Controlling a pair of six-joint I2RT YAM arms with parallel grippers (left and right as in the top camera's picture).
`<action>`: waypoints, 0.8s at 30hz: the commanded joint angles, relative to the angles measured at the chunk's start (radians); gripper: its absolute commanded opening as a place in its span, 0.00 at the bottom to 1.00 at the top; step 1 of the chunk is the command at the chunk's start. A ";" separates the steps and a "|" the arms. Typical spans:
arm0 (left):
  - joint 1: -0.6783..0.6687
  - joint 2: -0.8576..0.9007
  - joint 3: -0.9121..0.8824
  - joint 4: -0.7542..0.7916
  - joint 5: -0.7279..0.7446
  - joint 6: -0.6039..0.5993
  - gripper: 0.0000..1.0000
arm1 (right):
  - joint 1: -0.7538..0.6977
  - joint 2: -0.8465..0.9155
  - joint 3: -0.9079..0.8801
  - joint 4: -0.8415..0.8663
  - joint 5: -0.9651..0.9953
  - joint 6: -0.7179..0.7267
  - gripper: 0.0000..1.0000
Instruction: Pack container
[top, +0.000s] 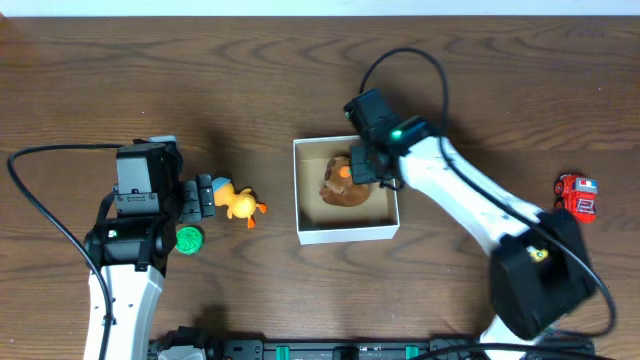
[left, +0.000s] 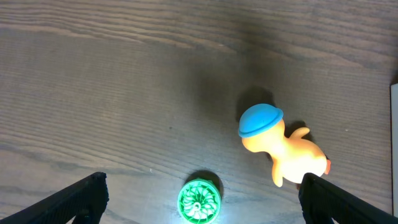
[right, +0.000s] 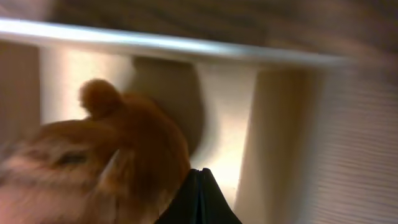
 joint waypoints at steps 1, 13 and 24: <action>0.006 0.002 0.020 -0.003 -0.015 0.013 0.98 | 0.042 0.038 0.000 0.057 -0.079 -0.083 0.01; 0.006 0.002 0.020 -0.003 -0.015 0.013 0.98 | 0.109 0.028 0.001 0.231 -0.138 -0.182 0.01; 0.006 0.002 0.020 -0.003 -0.015 0.013 0.98 | 0.057 -0.045 0.002 0.215 -0.065 -0.182 0.01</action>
